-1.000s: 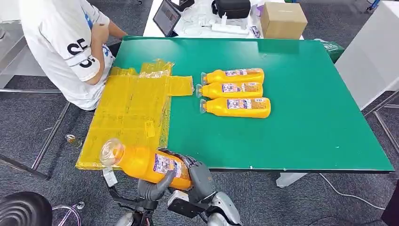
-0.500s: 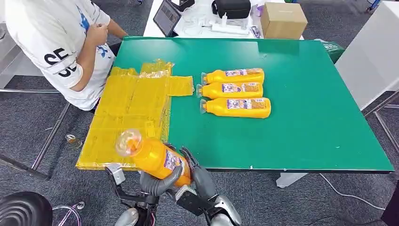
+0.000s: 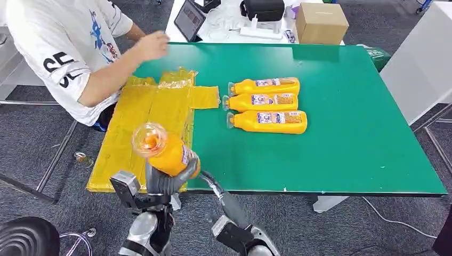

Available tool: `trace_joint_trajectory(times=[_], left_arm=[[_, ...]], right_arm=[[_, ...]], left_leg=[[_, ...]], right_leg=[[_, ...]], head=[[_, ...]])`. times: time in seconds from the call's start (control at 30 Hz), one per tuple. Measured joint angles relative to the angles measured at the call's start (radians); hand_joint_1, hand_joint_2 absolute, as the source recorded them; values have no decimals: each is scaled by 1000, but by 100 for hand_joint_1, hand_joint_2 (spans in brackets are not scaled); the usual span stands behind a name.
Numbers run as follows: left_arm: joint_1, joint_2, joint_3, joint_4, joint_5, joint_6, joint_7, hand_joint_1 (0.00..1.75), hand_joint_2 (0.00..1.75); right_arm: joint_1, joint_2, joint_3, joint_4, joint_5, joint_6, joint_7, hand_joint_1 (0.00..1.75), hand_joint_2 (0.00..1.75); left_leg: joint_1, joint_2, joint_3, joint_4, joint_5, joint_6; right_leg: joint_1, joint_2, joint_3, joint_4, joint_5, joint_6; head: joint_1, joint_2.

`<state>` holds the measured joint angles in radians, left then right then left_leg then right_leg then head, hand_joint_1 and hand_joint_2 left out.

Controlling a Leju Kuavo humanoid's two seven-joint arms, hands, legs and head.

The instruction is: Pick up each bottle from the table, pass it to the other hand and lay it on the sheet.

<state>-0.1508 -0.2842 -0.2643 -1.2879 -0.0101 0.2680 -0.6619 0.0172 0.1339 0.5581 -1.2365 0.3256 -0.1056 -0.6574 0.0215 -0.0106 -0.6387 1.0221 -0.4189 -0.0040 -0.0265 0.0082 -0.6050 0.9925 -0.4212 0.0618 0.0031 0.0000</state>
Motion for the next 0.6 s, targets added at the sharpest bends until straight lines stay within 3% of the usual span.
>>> trace_joint_trajectory(times=[0.13, 0.23, 0.37, 0.6], left_arm=[[-114, 20, 85, 26, -217, 244, -10, 175, 175], [-218, 62, 135, 123, -530, 398, 76, 175, 175], [-334, 115, 211, 314, -941, 423, 191, 175, 175], [-416, 170, 285, 562, -1177, 430, 297, 175, 175]], right_arm=[[30, 0, -84, -143, -192, 114, -37, 0, 0], [35, 26, -177, -235, -269, 62, -41, 0, 0], [35, 69, -272, -328, -333, 1, -43, 0, 0], [40, 109, -344, -391, -379, -20, -43, 0, 0]], left_leg=[[0, 0, 0, 0, 1, 0], [0, 0, 0, 0, 3, 0], [0, 1, 1, 0, 3, 0], [0, 1, 0, 0, 3, -1]], right_leg=[[0, 0, 0, 0, 2, -2], [0, 0, 1, 0, 2, -2], [0, 1, 1, 1, 3, -2], [0, 1, 0, 1, 2, -2]], head=[[0, 0], [0, 0], [0, 0], [0, 0]])
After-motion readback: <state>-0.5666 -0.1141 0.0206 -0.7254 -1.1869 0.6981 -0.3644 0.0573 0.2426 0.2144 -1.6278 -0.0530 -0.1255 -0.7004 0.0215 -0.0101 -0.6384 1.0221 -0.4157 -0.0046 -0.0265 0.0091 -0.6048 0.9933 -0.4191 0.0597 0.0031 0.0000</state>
